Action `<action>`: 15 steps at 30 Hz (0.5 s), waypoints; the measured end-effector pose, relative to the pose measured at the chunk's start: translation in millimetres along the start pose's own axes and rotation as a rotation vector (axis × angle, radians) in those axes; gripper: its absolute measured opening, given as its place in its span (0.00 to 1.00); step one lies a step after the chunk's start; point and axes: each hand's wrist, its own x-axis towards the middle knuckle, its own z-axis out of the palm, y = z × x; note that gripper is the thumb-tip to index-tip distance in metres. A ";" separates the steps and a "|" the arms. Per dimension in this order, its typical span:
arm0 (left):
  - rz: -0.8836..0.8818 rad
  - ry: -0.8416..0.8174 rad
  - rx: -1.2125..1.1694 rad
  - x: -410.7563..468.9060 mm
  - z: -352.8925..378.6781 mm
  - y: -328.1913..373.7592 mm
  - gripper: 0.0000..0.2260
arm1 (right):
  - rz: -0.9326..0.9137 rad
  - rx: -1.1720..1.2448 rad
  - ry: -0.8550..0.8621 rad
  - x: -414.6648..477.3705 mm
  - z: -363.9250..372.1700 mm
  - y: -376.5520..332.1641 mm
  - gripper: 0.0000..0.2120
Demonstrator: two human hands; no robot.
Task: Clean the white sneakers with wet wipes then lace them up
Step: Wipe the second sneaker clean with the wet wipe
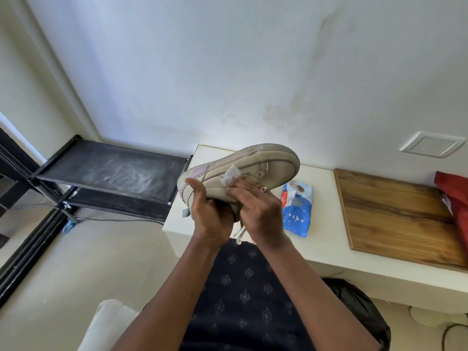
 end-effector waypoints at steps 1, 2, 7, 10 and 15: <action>-0.007 0.024 -0.007 0.4 2.0 0.8 0.37 | -0.004 -0.045 0.014 2.8 -1.5 6.7 0.14; -0.010 0.044 -0.018 1.3 4.1 1.3 0.36 | 0.012 -0.081 0.028 6.6 -3.1 14.5 0.14; 0.012 0.110 -0.002 3.8 10.6 5.0 0.39 | 0.149 -0.102 0.099 17.8 -2.6 26.7 0.14; 0.002 0.088 0.033 8.8 7.0 4.4 0.39 | 0.222 0.006 0.119 15.5 3.2 8.6 0.15; 0.002 0.069 0.066 17.7 10.1 11.0 0.37 | 0.165 0.125 0.121 7.6 10.2 -17.6 0.10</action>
